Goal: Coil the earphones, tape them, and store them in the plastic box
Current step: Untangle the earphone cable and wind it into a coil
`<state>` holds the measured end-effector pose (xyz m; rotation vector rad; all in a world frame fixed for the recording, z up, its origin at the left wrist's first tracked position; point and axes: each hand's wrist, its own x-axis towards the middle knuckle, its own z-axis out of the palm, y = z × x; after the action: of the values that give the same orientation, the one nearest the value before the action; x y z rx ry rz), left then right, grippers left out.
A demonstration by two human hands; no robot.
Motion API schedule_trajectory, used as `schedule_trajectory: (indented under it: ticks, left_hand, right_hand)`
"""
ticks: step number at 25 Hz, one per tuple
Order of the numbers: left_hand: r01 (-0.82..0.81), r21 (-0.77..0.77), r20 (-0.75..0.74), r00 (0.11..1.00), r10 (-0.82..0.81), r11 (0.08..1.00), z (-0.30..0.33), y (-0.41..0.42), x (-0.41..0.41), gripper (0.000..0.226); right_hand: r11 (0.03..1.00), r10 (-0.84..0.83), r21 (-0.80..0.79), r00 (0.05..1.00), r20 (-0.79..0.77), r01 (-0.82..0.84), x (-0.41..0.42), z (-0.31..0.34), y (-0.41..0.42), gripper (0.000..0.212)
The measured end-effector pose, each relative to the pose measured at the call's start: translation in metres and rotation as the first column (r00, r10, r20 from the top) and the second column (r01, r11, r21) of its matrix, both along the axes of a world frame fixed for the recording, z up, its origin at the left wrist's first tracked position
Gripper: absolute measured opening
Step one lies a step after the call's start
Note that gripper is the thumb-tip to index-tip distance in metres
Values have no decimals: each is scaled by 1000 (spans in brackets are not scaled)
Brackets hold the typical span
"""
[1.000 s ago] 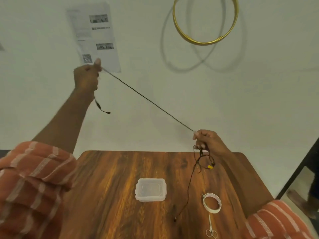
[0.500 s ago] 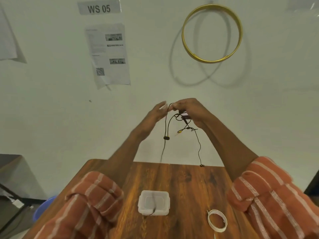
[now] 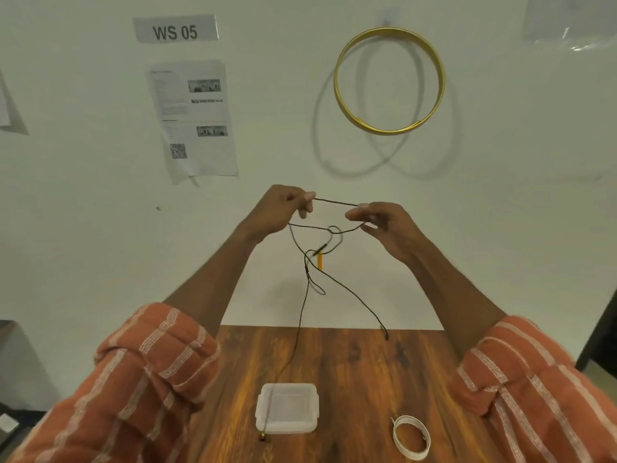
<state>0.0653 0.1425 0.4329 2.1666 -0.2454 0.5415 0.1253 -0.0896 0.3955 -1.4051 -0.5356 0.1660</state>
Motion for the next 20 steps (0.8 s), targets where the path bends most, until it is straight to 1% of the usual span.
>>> schedule_trajectory:
  ticks: [1,2,3,4,5,6,7,9,10,11,12,13,14,15,16,18,19,20]
  left_hand:
    - [-32,-137,12,999,34,990,4,6,0,35]
    - [-71,-302,11,997,78,951,7,14,-1,34]
    - [-110,-432,-6,993,119,895,9,24,-1,33]
    - [-152,-497,-31,987,158,854,10,35,-2,33]
    - [-198,-527,-52,978,201,827,11,46,-3,32]
    - [-232,-550,-59,969,240,802,13,58,-6,31]
    - [-245,-565,-52,963,263,788,15,68,-8,30]
    - [-213,-560,-33,971,235,801,18,80,-11,29]
    - [-177,-574,-22,979,201,799,18,83,-11,29]
    - [-138,-624,-3,985,174,769,19,84,-9,26]
    - [-98,-706,20,987,158,702,21,84,-6,22]
    - [-66,-791,41,986,160,608,24,84,-4,18]
    - [-41,-858,60,982,179,511,29,85,-4,17]
    - [-26,-895,77,974,212,446,36,87,-5,18]
    - [-10,-911,101,964,246,412,43,90,-5,21]
    - [34,-924,150,949,277,381,57,96,-8,27]
    - [40,-924,158,946,283,381,61,96,-8,27]
    - [6,-909,144,942,302,417,65,95,-8,25]
  right_hand:
    - [995,2,96,999,-33,1,1,0,-5,18]
    - [993,-9,117,999,-48,15,3,-1,-11,15]
    - [998,-50,48,999,-14,50,5,-1,-19,10]
    - [990,-113,-82,991,65,118,9,-4,-29,8]
    - [962,-166,-192,973,161,196,14,-8,-38,13]
    - [934,-219,-234,949,226,271,19,-11,-47,16]
    - [929,-262,-206,939,221,307,24,-14,-55,19]
    - [958,-257,-105,961,101,267,26,-19,-65,20]
    - [971,-218,-87,975,45,221,25,-22,-66,20]
    - [977,-184,-104,983,22,185,24,-24,-66,24]
    - [975,-159,-155,987,26,161,24,-29,-67,28]
    - [960,-140,-236,988,61,150,24,-35,-68,31]
    - [931,-117,-333,987,108,147,25,-41,-70,32]
    - [895,-87,-421,984,154,145,27,-47,-75,30]
    - [859,-58,-491,979,194,148,28,-54,-80,26]
    - [794,14,-593,971,237,133,26,-64,-86,14]
    - [770,44,-626,968,246,124,24,-69,-86,12]
    - [770,43,-624,966,255,131,22,-73,-85,13]
